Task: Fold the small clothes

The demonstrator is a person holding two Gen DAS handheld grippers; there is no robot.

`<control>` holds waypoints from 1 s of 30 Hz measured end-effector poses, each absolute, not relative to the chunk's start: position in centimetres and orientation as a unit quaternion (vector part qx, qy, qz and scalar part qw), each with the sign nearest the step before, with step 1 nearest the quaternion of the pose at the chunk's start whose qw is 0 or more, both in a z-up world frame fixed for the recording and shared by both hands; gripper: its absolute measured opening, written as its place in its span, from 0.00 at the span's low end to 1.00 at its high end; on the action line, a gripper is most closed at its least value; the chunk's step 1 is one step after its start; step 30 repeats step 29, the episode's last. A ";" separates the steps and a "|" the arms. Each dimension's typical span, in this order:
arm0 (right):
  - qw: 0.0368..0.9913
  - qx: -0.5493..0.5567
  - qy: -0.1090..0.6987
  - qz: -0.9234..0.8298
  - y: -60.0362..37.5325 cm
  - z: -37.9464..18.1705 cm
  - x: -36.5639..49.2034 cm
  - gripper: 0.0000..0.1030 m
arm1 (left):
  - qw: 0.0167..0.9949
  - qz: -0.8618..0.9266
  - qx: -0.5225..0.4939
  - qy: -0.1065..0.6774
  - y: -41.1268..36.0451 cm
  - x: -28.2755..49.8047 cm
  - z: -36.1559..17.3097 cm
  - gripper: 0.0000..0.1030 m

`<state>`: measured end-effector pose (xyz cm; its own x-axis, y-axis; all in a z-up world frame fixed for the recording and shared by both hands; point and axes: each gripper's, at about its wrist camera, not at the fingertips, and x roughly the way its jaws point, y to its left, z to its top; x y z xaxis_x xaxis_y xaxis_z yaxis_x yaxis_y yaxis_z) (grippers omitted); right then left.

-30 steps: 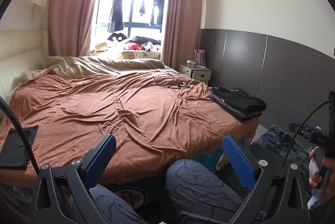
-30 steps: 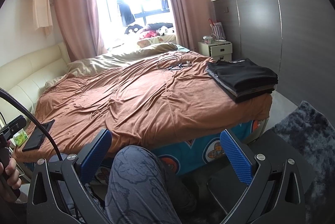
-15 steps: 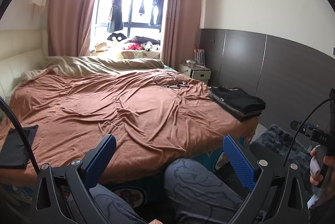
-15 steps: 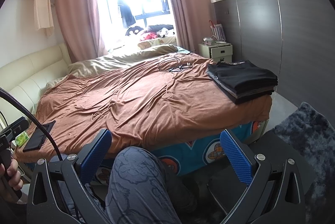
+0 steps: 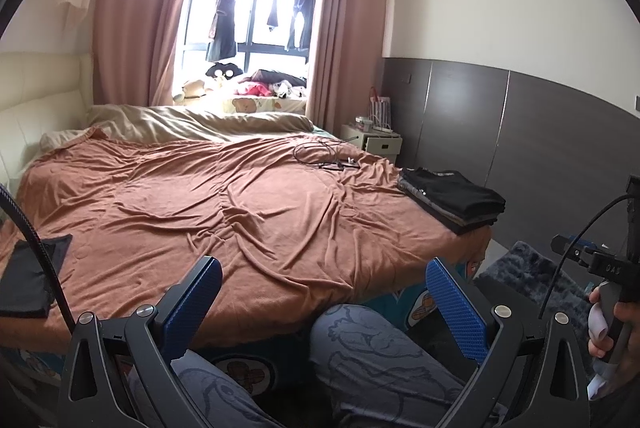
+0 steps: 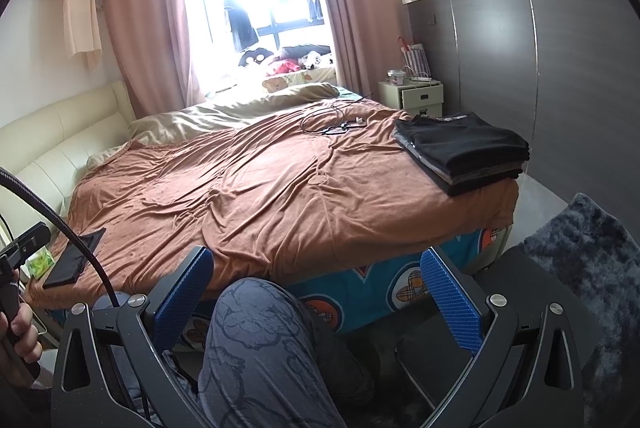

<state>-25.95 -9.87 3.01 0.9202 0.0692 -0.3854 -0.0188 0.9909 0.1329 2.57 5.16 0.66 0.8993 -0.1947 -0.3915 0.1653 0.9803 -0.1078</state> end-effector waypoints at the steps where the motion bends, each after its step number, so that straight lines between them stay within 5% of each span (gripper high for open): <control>1: 0.978 0.063 0.199 0.022 -9.9 3.0 -26.0 1.00 | 0.974 -0.093 -0.036 0.203 5.1 2.5 0.7 1.00; 30: 0.979 0.058 0.195 0.024 -10.7 2.9 -26.4 1.00 | 0.976 -0.099 -0.037 0.191 5.4 1.2 0.9 1.00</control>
